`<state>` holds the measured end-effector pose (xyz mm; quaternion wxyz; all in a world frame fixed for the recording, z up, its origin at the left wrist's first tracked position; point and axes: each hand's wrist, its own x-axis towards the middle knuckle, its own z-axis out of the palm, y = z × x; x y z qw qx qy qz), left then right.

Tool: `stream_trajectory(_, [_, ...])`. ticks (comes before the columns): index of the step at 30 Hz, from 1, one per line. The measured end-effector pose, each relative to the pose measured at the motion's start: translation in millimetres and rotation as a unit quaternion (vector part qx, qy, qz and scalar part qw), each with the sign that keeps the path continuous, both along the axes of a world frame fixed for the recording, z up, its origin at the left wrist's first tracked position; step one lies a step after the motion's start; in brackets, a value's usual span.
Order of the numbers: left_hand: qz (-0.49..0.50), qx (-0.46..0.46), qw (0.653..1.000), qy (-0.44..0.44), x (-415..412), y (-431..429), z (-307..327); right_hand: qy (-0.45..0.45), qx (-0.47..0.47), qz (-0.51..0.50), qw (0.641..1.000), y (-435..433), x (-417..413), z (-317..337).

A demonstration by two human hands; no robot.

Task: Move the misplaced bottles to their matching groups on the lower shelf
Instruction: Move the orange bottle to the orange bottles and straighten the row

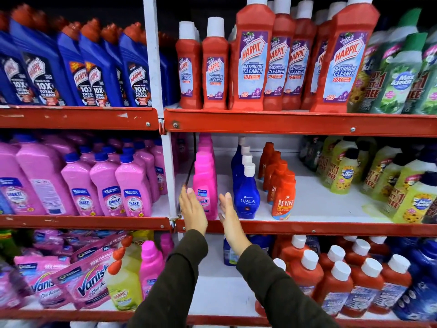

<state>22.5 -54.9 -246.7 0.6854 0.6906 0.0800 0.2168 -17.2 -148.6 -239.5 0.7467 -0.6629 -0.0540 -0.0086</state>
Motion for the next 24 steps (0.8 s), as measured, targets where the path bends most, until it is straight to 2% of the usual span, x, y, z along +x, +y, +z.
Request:
stream_trajectory(2, [-0.069,-0.034,0.996,0.052,10.4,11.5,-5.7,0.015,0.015,0.018,1.0,6.6,2.2,-1.0])
stream_trajectory(5, [-0.125,-0.051,0.989,0.067,14.8,17.5,-11.8,0.024,0.01,0.018,1.0,11.7,6.5,-6.1])
stream_trajectory(13, [-0.099,-0.012,0.994,0.047,7.5,16.9,-17.5,0.035,0.005,0.009,0.999,15.9,10.4,-10.1])
stream_trajectory(18, [-0.112,-0.043,0.992,0.034,3.2,15.9,-16.4,0.054,0.001,-0.008,0.998,16.3,8.7,-7.8])
stream_trajectory(24, [-0.099,0.009,0.995,0.034,-1.3,12.0,-14.5,0.053,-0.022,-0.017,0.998,16.6,8.1,-7.2])
